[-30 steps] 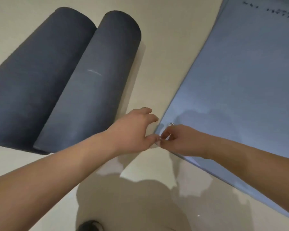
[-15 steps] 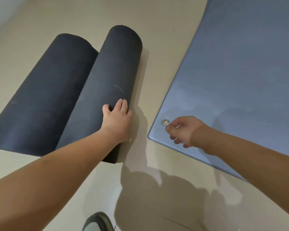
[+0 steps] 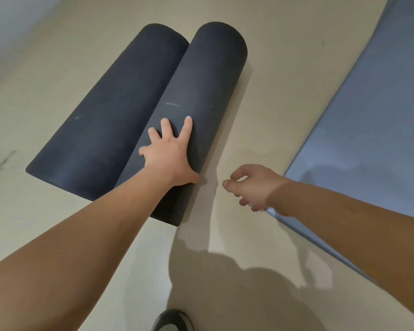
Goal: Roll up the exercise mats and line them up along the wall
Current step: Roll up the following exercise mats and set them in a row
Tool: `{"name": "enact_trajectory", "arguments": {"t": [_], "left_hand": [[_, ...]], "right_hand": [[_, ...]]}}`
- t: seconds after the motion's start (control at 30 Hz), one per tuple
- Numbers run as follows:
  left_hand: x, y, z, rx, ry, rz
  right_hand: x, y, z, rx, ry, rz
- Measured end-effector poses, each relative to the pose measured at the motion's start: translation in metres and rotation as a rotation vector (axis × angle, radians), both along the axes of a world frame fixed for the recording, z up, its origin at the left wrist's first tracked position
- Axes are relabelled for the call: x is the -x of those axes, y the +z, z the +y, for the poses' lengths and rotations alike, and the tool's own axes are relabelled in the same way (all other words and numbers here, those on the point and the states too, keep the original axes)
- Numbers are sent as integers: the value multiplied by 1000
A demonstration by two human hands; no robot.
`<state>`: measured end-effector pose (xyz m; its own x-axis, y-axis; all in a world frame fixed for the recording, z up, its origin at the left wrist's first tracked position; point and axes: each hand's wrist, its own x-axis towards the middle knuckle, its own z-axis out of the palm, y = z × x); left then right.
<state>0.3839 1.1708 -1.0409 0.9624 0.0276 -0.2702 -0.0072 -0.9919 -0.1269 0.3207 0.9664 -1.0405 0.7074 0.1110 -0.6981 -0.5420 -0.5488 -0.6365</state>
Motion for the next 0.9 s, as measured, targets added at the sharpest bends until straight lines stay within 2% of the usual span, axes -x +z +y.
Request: {"name": "enact_trajectory", "arguments": {"t": [0.1, 0.33, 0.37, 0.43, 0.53, 0.6, 0.67, 0.73, 0.9], "left_hand": [[-6, 4, 4, 58, -8, 19], [-12, 27, 46, 384, -57, 91], [-12, 28, 51, 397, -49, 91], [-5, 27, 49, 303, -38, 74], [9, 19, 36, 220, -37, 90], [12, 20, 43, 304, -22, 56], [16, 26, 63, 451, 40, -74], [24, 27, 82, 509, 106, -196], [28, 34, 68, 460, -39, -290]], "right_hand": [[-11, -8, 33, -50, -89, 11], [0, -19, 69, -434, -336, 101], [0, -19, 71, -457, -353, 105], [-3, -18, 76, -491, -382, 129], [-3, -20, 83, -497, -411, 137], [-4, -23, 84, -498, -449, 137], [-4, -27, 83, -517, -485, 135], [-5, -32, 84, -511, -517, 113], [2, -38, 79, -412, -527, 106]]}}
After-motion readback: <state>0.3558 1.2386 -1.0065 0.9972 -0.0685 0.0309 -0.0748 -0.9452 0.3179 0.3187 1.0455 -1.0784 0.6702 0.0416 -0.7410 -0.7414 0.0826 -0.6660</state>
